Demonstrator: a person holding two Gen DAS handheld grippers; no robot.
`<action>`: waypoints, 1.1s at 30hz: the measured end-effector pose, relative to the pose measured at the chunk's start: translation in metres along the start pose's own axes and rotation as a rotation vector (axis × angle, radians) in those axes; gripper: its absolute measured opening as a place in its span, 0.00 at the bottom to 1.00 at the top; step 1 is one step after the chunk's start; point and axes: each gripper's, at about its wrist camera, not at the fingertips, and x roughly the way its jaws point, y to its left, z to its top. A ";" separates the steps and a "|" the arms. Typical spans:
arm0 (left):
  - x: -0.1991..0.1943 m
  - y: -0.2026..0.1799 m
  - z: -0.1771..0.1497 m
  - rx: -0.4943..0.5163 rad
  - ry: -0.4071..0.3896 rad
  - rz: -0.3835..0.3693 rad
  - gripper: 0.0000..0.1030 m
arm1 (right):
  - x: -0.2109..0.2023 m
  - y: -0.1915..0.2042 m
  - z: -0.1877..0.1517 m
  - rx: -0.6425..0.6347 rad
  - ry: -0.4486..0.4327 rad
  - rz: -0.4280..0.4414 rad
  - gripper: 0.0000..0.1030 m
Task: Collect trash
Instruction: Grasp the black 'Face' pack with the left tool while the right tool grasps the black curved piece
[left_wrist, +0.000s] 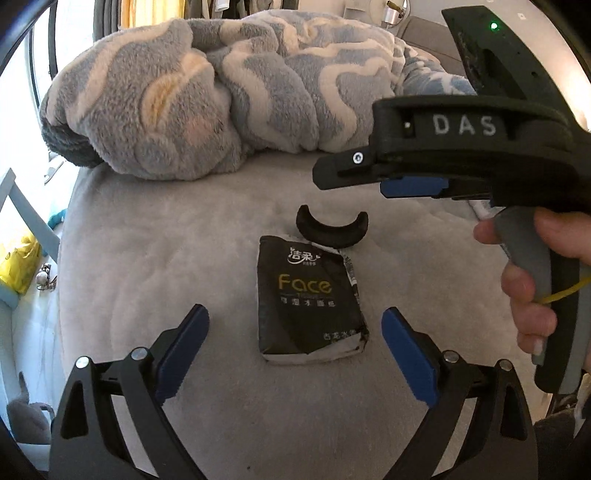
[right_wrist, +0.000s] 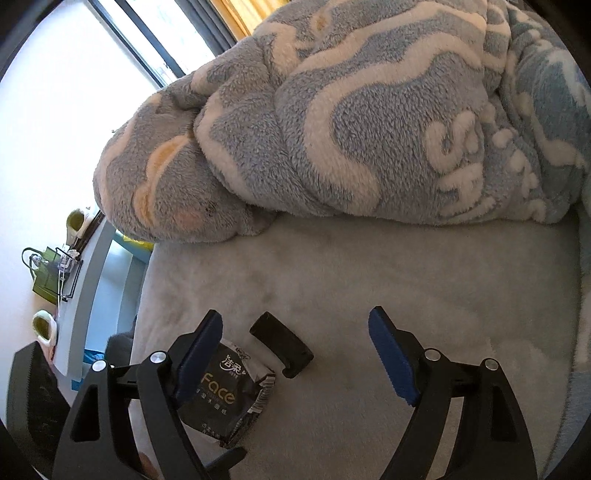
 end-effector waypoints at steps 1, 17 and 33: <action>0.002 0.000 -0.001 -0.005 0.002 0.007 0.86 | 0.002 0.000 0.000 0.004 0.007 0.005 0.80; -0.009 0.024 0.005 -0.071 -0.021 -0.004 0.49 | 0.018 0.011 -0.001 0.035 0.037 0.024 0.80; -0.048 0.071 0.000 -0.167 -0.090 0.023 0.49 | 0.045 0.043 -0.007 -0.070 0.063 -0.086 0.61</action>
